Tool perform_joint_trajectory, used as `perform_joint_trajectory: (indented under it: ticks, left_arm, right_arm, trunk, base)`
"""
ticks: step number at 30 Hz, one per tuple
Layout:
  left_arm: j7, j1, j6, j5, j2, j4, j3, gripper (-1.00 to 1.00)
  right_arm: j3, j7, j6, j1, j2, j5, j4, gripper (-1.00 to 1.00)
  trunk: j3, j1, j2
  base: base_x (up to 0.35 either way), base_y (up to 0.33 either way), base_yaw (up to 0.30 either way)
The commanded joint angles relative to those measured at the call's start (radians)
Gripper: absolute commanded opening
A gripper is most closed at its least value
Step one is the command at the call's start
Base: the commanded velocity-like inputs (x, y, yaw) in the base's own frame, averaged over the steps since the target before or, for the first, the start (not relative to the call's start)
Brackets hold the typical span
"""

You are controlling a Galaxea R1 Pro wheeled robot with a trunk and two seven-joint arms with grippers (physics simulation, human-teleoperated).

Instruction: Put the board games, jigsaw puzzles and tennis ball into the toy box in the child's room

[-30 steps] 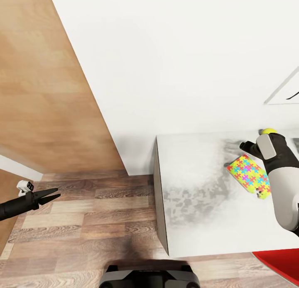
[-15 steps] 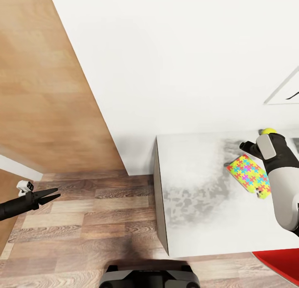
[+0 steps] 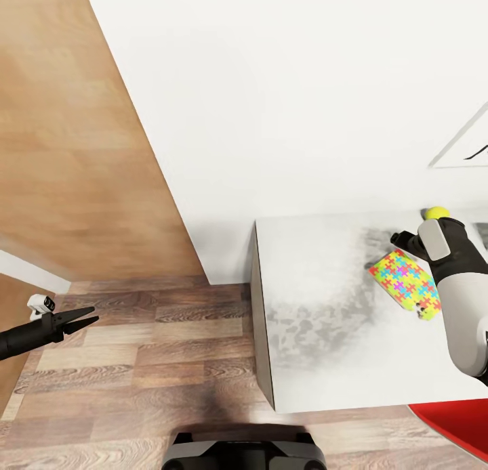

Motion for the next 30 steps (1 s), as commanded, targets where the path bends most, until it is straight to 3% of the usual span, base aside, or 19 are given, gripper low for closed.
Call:
perform_joint_trajectory:
  ticks: [1, 30]
  left_arm:
    - [-0.004, 0.000, 0.011, -0.001, 0.000, 0.000, 0.000, 1.00]
    - [-0.004, 0.000, 0.011, -0.001, -0.001, 0.000, 0.000, 1.00]
  right_arm:
    - [0.000, -0.009, 0.002, -0.001, 0.000, -0.011, -0.001, 1.00]
    - [-0.001, -0.009, 0.002, -0.001, 0.000, -0.011, 0.001, 1.00]
  trunk:
    - [-0.001, 0.001, -0.002]
    - [-0.002, 0.001, -0.002]
  base:
    - [-0.007, 0.000, 0.000]
    - [-0.001, 0.000, 0.000]
